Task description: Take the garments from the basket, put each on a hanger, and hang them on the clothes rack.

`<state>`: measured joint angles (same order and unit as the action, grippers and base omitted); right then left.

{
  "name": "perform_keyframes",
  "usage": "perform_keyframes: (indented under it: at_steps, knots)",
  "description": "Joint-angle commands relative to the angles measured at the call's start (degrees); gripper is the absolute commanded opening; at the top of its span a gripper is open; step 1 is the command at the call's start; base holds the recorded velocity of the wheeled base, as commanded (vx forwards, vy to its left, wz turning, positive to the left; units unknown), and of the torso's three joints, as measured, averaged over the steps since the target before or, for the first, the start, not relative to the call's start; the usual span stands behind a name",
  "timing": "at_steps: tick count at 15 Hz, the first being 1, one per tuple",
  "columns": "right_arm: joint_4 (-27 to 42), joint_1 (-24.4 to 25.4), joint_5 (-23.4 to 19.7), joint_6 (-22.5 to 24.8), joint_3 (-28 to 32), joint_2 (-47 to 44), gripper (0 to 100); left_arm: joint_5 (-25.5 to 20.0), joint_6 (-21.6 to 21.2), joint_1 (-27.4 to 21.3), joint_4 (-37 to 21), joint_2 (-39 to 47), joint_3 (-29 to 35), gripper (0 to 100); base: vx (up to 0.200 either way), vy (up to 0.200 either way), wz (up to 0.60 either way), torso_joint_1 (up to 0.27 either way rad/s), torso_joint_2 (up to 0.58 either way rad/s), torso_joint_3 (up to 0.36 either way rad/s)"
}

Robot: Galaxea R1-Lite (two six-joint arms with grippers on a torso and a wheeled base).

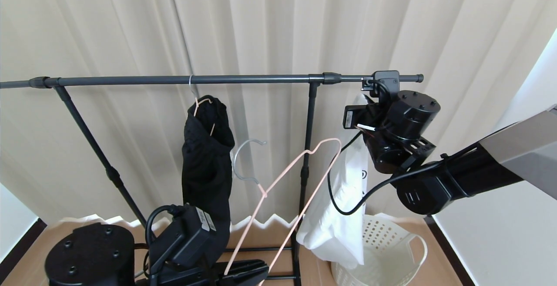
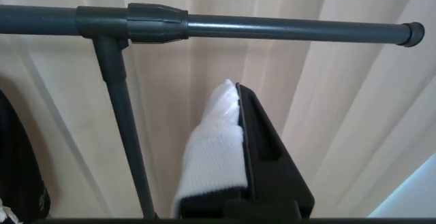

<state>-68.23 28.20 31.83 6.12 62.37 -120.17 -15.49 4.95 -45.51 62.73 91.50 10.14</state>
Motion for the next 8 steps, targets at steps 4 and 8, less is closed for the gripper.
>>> perform_keyframes:
  at_steps: [4, 8]
  knots:
    - [8.64, -0.07, -10.91, -0.06, -7.35, 9.78, 0, -0.15, -0.03, -0.11, 0.02, 1.05, -0.04, 0, 0.0, 0.0, 0.0, 0.0, 0.0, 0.0]
    - [27.1, 0.02, -17.15, -0.32, -1.63, 13.48, 0, -0.15, -0.03, -0.37, 0.11, 1.22, -0.21, 0, 0.0, 0.0, 0.0, 0.0, 0.0, 0.0]
